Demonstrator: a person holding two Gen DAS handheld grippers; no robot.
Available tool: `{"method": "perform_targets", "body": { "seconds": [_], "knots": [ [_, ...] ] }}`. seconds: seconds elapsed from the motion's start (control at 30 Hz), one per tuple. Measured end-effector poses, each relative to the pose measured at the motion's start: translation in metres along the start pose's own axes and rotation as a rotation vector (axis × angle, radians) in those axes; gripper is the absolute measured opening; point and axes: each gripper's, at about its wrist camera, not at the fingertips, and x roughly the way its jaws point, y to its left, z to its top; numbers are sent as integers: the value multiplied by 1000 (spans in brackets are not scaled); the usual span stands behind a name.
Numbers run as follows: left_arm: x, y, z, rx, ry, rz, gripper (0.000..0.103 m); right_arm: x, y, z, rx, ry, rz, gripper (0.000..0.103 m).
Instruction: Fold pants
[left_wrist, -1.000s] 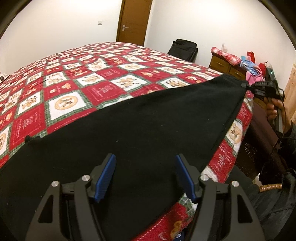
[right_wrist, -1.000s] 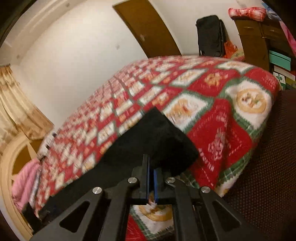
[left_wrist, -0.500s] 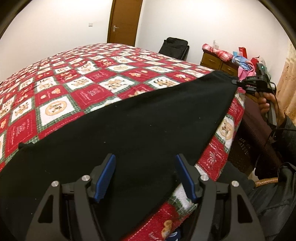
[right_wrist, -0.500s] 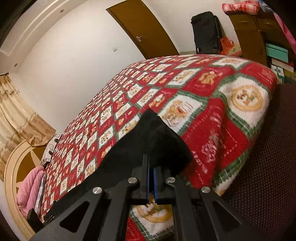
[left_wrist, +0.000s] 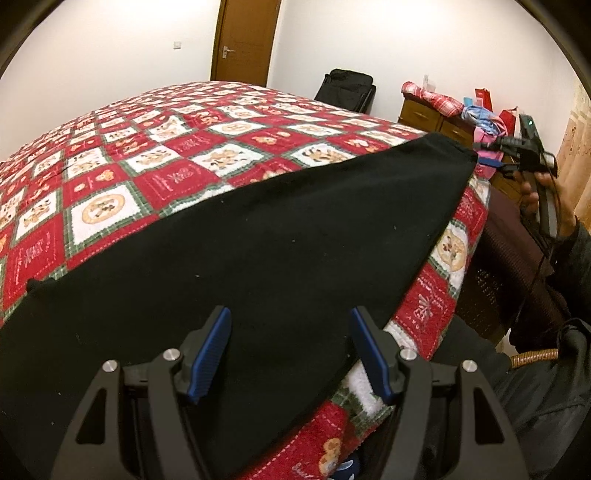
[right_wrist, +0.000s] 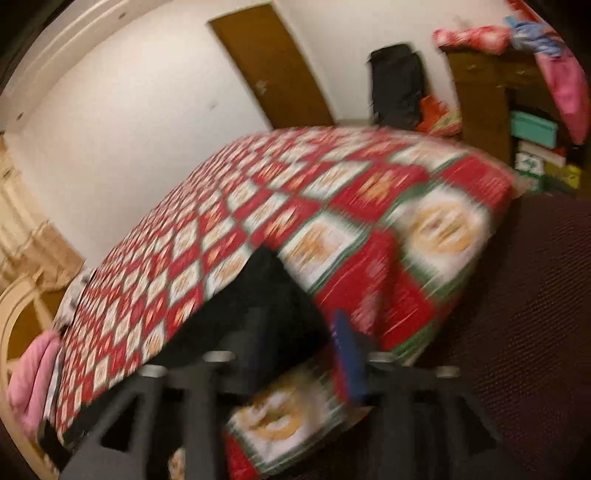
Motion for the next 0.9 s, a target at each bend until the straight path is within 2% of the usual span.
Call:
{"method": "perform_targets", "body": {
  "seconds": [0.07,0.13,0.27,0.33,0.37,0.43,0.57,0.7,0.73,0.83,0.9],
  "knots": [
    [1,1,1,-10,-5,-9,69,-3,-3,14,29,-19,22,58],
    [3,0,2,-16,-9,-20,69,6,8,29,-8,2,51,58],
    [7,-9,4,4,-7,-46,69,54,34,46,-70,162,101,58],
    [9,-14,2,27,0,-38,69,72,43,49,-86,187,91,55],
    [10,-14,2,32,1,-35,69,80,48,50,-101,196,81,50],
    [9,-12,1,25,3,-40,69,93,58,47,-142,220,55,8],
    [9,-9,0,9,2,-53,70,86,75,43,-221,173,33,3],
    [10,-10,-1,14,2,-49,72,66,74,40,-273,81,-29,3],
    [11,-11,-1,13,2,-51,72,67,69,40,-286,74,-68,3],
    [11,-12,-1,18,1,-44,72,83,46,39,-219,139,-73,3],
    [9,-12,-1,14,2,-42,72,88,36,37,-203,147,-84,3]
  ]
}}
